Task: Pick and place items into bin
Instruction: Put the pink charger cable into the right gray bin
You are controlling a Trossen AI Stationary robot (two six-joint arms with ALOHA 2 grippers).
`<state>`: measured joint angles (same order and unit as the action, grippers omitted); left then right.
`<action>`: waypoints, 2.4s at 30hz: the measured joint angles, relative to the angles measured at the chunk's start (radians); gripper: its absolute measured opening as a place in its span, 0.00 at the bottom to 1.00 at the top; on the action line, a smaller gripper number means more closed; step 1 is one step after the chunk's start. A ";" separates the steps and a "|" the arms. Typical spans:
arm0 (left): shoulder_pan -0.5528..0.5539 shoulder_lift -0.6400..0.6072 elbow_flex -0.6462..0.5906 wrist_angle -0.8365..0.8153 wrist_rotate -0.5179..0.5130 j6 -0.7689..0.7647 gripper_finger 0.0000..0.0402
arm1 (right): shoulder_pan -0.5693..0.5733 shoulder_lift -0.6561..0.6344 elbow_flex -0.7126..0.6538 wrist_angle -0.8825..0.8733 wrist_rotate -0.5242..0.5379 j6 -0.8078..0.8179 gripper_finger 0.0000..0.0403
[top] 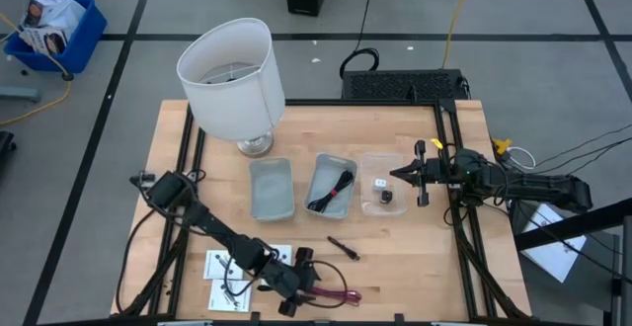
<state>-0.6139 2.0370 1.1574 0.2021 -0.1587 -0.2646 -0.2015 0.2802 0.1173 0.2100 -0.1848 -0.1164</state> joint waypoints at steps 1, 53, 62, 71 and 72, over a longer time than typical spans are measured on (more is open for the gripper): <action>0.000 0.007 0.000 0.021 0.020 -0.001 0.64 | 0.000 0.000 0.000 0.000 0.000 0.000 0.00; 0.125 -0.050 0.006 -0.249 0.078 -0.163 0.45 | 0.000 0.003 0.000 -0.005 0.000 0.000 0.00; 0.120 -0.050 0.008 -0.137 0.131 -0.124 0.50 | 0.000 0.004 0.000 -0.004 0.000 0.000 0.00; 0.104 -0.032 0.010 -0.156 0.078 -0.055 0.50 | 0.000 0.005 0.000 -0.004 0.000 0.000 0.00; 0.103 -0.024 0.010 -0.158 0.073 -0.053 0.50 | 0.000 0.004 0.000 -0.004 0.000 0.000 0.00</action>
<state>-0.5110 2.0128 1.1671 0.0438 -0.0856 -0.3179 -0.2016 0.2844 0.1173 0.2058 -0.1844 -0.1164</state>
